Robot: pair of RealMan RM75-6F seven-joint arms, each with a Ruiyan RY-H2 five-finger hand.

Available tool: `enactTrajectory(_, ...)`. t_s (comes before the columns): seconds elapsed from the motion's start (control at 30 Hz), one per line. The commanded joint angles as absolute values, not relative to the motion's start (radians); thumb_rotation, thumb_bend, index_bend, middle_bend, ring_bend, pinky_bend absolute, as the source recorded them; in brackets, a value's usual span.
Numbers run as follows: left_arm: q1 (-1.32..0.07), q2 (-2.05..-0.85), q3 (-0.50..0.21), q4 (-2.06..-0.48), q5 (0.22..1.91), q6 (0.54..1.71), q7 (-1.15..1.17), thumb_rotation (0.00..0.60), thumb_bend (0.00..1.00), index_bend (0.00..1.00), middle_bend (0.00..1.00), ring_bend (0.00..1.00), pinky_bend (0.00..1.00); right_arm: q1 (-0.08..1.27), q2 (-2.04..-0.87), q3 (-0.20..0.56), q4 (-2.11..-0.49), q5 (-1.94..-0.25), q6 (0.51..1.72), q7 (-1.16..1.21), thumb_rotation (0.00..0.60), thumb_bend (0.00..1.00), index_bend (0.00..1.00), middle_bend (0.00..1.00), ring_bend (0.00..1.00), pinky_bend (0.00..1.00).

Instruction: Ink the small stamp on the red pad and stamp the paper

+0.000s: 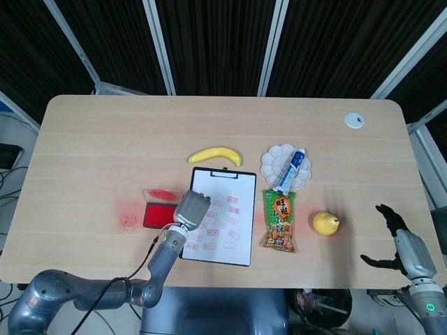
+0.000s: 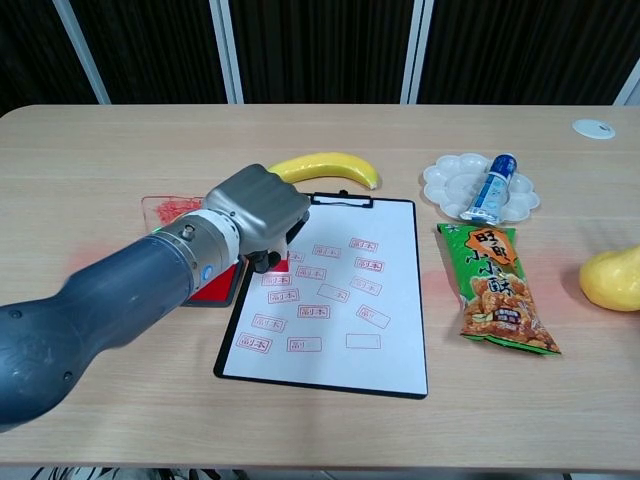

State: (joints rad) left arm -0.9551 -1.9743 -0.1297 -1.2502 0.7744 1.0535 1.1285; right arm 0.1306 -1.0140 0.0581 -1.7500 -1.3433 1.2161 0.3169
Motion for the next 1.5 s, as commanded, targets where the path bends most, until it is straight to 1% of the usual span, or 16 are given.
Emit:
enactTrajectory(0.03,-0.955,-1.974,-0.129,-1.250,0.774,1.053,1.129,0.600,0.61,0.74,0.79,0.89,1.00,0.131,-1.014,0.058,-1.750,-1.343,1.216,0.317,0.600,0.05,0.10,0.00,0.00,0.22)
enactTrajectory(1.2,-0.957,-1.968,-0.134,-1.258,0.774,1.056,1.137,0.600,0.61,0.74,0.79,0.89,1.00,0.129,-1.015,0.059,-1.750,-1.344,1.221,0.313,0.600,0.05,0.10,0.00,0.00,0.22)
enactTrajectory(1.5,-0.961,-1.949,-0.152,-1.285,0.802,1.075,1.115,0.600,0.61,0.74,0.79,0.89,1.00,0.128,-1.015,0.059,-1.749,-1.344,1.221,0.313,0.600,0.05,0.10,0.00,0.00,0.22)
